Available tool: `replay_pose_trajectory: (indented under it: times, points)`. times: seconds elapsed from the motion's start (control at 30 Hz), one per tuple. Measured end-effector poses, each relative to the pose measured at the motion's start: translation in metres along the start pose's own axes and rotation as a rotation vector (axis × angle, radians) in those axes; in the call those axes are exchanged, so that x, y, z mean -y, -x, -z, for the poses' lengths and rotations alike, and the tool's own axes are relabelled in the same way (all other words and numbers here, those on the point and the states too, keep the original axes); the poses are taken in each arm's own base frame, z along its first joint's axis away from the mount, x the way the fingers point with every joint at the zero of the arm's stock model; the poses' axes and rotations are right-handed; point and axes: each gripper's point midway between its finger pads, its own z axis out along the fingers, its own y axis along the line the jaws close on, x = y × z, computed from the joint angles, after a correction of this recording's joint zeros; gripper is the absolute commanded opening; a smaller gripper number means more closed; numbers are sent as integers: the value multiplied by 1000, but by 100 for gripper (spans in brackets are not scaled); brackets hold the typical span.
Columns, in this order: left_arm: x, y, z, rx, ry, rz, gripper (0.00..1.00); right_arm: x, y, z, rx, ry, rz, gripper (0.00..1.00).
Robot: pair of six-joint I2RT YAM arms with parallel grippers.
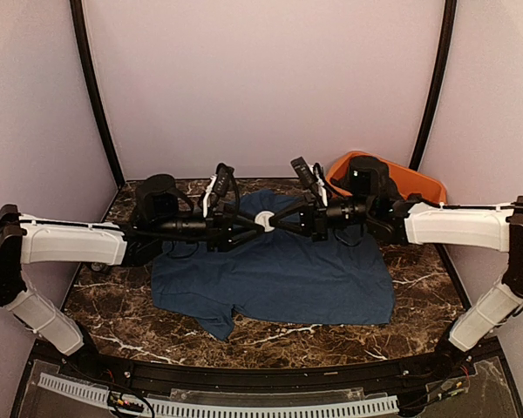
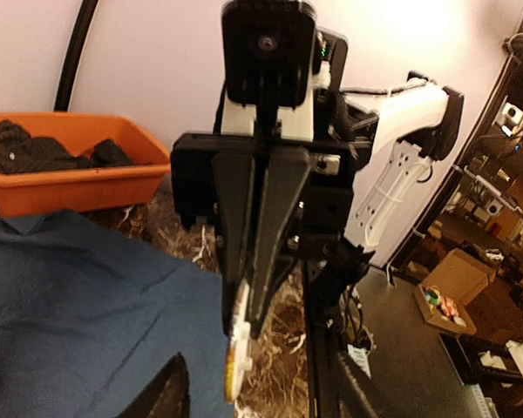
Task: Pin the brooch onto the clothing
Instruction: Pass from the left arm to the right, then open the brooch at the center of the board.
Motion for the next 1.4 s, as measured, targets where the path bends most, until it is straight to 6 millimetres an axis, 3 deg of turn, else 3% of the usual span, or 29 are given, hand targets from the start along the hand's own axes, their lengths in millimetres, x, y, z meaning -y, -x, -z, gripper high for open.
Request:
replay_pose_trajectory:
  times: [0.07,0.17,0.27,0.33,0.4,0.57,0.7,0.87,1.13,1.4]
  points:
    - [4,7,2,-36,20,-28,69,0,8,1,-44,-24,4,0]
    - [18,37,5,-81,43,-124,80,-4,22,6,-121,-59,28,0]
    - [31,63,7,-126,50,-231,80,-11,28,12,-195,-75,38,0]
    - [34,65,8,-169,46,-271,78,-14,21,14,-245,-69,29,0]
    - [30,57,7,-232,44,-285,78,-14,6,15,-308,-54,-3,0]
    - [3,11,1,-422,62,-271,77,-13,-37,13,-439,2,-114,0]
    - [-8,-20,0,-547,58,-277,77,-13,-57,11,-498,31,-192,0]
    - [-4,-37,-10,-637,9,-310,71,-13,-62,7,-519,53,-216,0]
    - [-3,-59,-23,-720,-45,-302,45,-14,-62,7,-530,50,-225,0]
    - [-3,-60,-23,-722,-49,-301,26,-13,-62,7,-533,43,-224,0]
